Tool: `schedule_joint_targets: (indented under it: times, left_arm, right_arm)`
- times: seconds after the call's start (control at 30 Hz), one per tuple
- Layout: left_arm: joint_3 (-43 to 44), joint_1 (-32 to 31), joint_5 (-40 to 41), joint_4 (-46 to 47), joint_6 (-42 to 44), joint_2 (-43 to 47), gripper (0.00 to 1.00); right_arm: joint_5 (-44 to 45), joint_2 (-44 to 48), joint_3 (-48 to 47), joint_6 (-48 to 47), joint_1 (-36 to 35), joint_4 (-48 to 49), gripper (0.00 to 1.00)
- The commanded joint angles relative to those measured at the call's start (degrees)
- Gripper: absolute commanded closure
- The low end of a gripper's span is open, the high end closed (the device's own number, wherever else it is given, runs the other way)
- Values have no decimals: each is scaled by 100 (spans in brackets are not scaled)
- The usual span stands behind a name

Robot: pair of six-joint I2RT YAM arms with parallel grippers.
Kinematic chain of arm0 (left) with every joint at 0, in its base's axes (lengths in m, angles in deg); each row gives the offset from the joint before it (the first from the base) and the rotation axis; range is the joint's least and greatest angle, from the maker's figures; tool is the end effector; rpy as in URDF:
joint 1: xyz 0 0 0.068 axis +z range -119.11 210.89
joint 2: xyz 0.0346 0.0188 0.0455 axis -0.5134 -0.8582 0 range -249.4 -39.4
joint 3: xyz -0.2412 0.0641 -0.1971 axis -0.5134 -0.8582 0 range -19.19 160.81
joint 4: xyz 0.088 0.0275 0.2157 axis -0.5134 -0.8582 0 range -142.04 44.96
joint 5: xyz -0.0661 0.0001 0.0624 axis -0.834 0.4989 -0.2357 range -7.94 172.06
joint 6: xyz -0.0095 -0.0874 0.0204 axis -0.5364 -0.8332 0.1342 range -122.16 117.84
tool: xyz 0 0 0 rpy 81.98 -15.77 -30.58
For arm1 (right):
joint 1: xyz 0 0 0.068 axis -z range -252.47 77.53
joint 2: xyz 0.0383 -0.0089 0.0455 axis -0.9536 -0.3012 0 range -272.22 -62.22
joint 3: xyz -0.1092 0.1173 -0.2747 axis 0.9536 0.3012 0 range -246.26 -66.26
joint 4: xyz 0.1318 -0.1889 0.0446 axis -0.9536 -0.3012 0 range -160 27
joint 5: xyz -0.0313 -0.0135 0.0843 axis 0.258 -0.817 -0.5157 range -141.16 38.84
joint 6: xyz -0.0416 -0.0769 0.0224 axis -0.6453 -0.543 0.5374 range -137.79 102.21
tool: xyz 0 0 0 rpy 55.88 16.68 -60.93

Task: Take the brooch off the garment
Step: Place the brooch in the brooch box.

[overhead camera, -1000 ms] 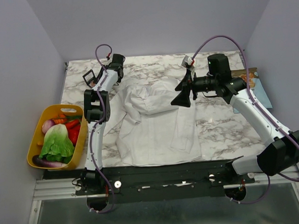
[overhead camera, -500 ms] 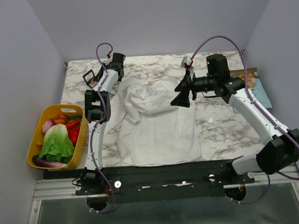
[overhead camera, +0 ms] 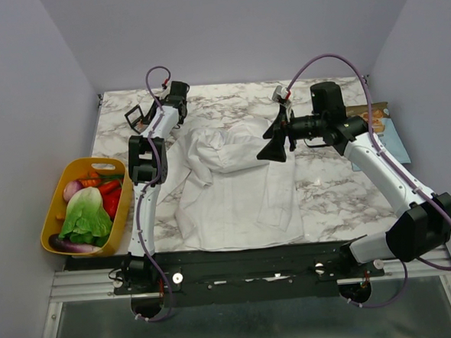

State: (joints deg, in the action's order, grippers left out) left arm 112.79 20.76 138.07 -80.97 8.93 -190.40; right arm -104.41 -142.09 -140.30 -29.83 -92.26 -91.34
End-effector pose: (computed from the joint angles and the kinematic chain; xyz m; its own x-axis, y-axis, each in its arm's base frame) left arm 0.5865 -0.0368 0.1529 -0.8620 0.2633 -0.4331 -0.2086 0.5945 0.7766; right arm 0.2489 0.1581 0.3882 -0.3447 -0.2566 -0.9030 -0.9184 0.2915 0.2677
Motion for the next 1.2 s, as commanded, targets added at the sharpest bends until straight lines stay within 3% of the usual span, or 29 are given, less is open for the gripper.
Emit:
schedule_joint_targets:
  times: [0.0,0.53,0.7,1.17]
  left_arm:
    - [-6,20,173,6,-28,-140,100]
    - [-138,11,77,-38,51,-149,100]
    - [-129,2,33,-38,60,-140,88]
    - [-182,-24,-55,-99,16,-132,86]
  right_arm:
    - [-106,-37,74,8,19,65,0]
    - [-89,-54,74,-1,19,74,0]
    - [-89,-46,74,-10,19,65,0]
    - [-71,-72,74,-18,28,56,0]
